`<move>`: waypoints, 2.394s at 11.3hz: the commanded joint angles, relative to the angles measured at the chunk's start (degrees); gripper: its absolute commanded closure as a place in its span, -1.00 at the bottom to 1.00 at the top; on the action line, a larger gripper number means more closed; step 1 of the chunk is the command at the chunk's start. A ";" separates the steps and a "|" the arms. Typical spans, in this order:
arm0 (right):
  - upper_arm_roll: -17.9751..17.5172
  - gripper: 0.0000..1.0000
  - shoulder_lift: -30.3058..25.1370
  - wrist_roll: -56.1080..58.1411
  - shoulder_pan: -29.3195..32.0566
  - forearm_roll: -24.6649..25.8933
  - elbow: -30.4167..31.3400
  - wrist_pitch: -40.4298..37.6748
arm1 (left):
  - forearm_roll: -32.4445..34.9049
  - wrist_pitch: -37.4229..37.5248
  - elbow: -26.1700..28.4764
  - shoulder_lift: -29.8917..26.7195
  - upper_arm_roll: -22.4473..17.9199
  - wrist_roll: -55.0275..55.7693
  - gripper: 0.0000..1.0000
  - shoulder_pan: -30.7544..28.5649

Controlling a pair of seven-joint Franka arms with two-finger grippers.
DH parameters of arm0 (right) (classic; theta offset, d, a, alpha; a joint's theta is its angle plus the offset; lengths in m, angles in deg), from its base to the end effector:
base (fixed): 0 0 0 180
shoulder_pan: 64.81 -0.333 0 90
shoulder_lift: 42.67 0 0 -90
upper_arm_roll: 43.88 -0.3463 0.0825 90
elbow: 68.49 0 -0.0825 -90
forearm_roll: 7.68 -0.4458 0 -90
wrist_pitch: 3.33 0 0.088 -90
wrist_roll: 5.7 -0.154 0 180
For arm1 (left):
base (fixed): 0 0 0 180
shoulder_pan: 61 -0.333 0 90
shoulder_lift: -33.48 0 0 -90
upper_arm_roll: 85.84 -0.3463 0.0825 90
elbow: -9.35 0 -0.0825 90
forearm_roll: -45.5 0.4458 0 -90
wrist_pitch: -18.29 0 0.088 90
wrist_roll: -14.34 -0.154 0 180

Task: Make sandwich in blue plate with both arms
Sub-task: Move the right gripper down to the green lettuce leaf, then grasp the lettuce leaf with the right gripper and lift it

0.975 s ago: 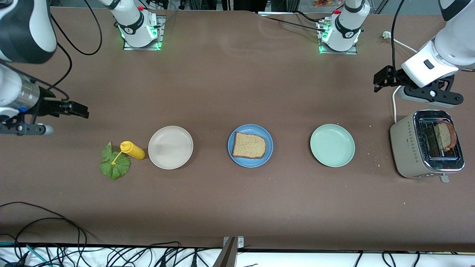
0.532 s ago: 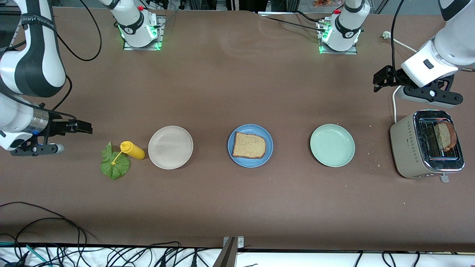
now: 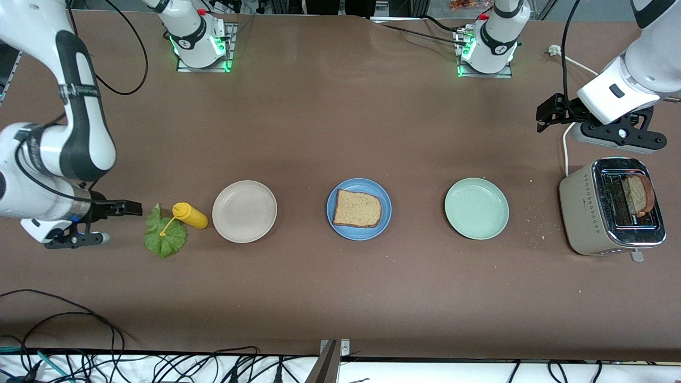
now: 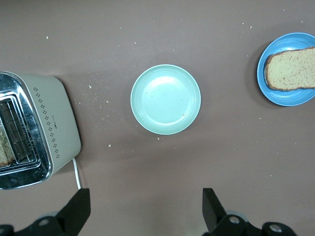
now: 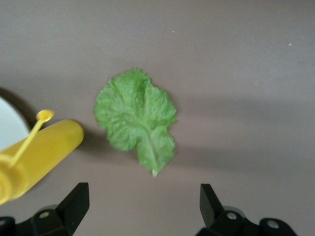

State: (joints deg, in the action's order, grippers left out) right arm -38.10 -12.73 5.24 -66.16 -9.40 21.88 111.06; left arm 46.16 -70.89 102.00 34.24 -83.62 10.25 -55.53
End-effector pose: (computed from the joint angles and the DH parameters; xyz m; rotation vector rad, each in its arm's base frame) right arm 0.7411 -0.0471 0.2775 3.1221 0.1730 -0.1610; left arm 0.6081 -0.0802 0.5740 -3.1096 0.3212 0.1148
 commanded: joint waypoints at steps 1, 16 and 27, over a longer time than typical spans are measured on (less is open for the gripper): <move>-0.41 -1.00 4.58 2.25 1.17 -0.66 0.95 7.14 | -0.66 0.32 -1.60 0.47 -0.38 0.23 -1.00 -0.28; -1.72 1.00 8.13 5.24 1.53 -1.27 3.41 15.97 | -0.57 1.99 -2.22 0.21 -0.29 0.32 -1.00 -0.81; -3.84 -1.00 3.88 5.58 1.62 -6.37 3.23 10.92 | -0.57 2.34 -2.22 0.21 -0.29 0.32 -1.00 -0.89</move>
State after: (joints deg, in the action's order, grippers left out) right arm -41.25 -11.59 8.99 -65.37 -12.76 24.36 117.69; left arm 46.16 -69.56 100.89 34.32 -83.84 10.28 -56.27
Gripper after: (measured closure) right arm 0.863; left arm 0.000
